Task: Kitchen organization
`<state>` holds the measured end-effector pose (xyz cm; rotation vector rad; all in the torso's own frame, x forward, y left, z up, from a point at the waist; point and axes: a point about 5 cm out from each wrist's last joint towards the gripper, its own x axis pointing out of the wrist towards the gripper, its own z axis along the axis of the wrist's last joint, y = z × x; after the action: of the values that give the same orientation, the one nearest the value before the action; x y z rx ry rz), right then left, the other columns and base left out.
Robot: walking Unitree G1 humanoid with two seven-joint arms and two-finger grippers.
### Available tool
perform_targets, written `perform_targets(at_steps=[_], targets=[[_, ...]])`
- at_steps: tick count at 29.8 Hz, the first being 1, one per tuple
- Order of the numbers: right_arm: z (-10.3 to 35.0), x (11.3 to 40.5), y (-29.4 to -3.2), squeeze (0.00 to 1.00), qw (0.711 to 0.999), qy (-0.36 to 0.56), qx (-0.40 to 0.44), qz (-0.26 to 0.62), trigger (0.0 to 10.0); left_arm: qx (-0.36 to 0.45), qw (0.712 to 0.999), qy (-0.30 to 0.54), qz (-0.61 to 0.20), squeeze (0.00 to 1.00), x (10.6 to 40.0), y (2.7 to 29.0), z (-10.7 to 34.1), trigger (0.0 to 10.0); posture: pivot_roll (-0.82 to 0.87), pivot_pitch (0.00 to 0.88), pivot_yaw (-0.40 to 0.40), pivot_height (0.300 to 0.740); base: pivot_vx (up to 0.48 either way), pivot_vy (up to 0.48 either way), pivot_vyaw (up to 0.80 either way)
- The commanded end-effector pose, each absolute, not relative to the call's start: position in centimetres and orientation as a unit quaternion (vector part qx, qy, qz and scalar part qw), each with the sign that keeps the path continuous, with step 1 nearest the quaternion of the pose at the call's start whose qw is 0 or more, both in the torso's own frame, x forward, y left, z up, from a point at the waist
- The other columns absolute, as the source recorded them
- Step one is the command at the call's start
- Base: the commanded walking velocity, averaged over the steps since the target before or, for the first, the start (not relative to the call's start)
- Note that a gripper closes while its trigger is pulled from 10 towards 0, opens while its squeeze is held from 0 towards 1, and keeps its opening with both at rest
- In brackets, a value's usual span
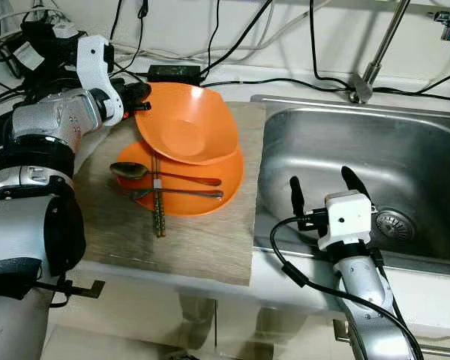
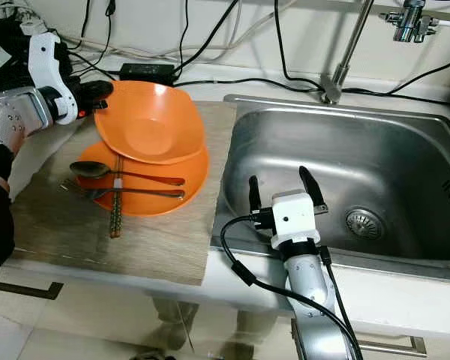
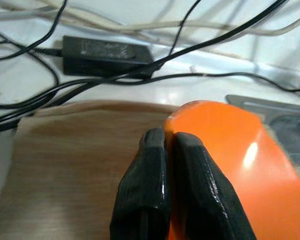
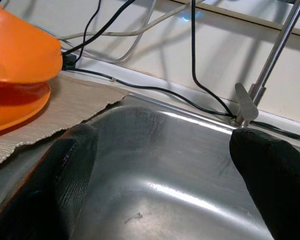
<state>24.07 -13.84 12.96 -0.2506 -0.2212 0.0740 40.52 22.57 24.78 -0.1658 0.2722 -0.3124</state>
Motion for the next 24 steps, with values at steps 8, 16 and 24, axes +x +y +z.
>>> perform_targets(at_steps=[8,16,24], targets=[[10.9,23.7,-14.0,0.0,0.989,-0.056,-0.131,0.044,10.0,-0.048,0.969,0.209,-0.124,0.0,39.8,23.4,20.8,0.0,-0.02,0.025,0.032,0.74,0.0,0.0,0.0],[10.8,23.7,-13.9,0.0,0.989,-0.053,-0.132,0.048,10.0,-0.041,0.968,0.22,-0.113,1.0,39.6,23.7,20.1,10.0,-0.02,0.029,0.03,0.74,0.0,0.0,0.0],[10.6,23.5,-13.9,0.0,0.989,-0.047,-0.132,0.049,10.0,-0.045,0.965,0.233,-0.11,1.0,39.4,23.7,19.2,10.0,-0.02,0.037,0.03,0.74,0.0,0.0,0.0]])
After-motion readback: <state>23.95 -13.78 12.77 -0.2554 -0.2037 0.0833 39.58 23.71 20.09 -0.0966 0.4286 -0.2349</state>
